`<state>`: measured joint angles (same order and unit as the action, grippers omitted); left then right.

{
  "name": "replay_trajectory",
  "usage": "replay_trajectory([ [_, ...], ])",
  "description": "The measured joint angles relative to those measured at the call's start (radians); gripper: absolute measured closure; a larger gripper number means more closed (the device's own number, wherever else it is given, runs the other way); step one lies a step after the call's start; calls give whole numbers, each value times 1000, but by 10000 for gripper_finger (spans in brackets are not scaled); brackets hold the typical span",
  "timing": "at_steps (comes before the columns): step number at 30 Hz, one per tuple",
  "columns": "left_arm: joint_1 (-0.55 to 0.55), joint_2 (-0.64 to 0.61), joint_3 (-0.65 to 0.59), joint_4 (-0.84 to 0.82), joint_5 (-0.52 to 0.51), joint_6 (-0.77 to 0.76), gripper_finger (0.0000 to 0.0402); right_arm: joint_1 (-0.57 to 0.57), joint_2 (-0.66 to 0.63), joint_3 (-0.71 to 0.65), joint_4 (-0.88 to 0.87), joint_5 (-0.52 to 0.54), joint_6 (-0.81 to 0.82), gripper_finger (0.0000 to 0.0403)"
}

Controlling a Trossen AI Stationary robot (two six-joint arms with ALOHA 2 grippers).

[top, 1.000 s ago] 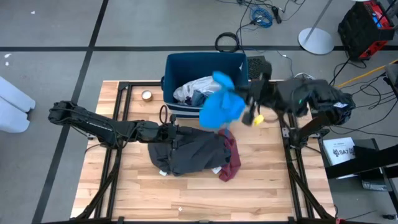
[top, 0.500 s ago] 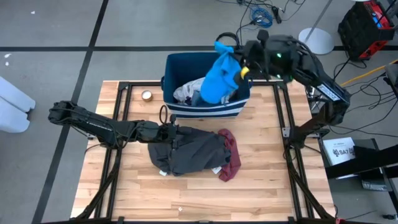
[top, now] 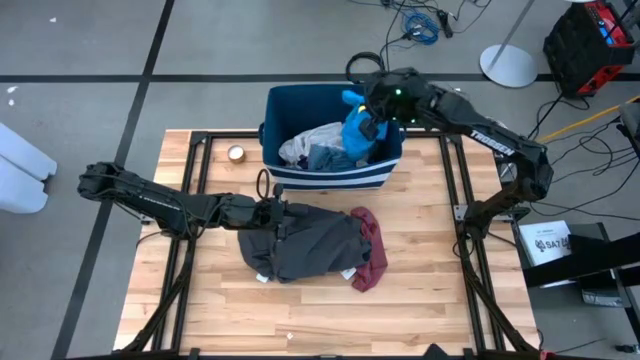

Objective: Sort clothes
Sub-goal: Put the blue underwear into the blue bin, then put the red underwear into the blue bin

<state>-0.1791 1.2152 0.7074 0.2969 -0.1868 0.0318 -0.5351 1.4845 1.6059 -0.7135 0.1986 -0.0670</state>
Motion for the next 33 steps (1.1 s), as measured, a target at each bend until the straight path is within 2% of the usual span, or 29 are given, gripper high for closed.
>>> replay_trajectory([
  [6, 0, 0, 0, 0, 0, 0, 265, -2, 0, -76, 52, -47, -5, 361],
  [16, 0, 0, 0, 0, 0, 0, 265, -2, -2, -76, 44, -75, 25, 265],
  [20, 0, 0, 0, 0, 0, 0, 265, 14, -3, -19, -54, -128, 54, 238],
  [26, 0, 0, 0, 0, 0, 0, 265, 105, -4, 91, -203, -298, 120, 225],
  [33, 0, 0, 0, -1, 0, 0, 265, 311, -4, 119, -342, -333, 171, 228],
])
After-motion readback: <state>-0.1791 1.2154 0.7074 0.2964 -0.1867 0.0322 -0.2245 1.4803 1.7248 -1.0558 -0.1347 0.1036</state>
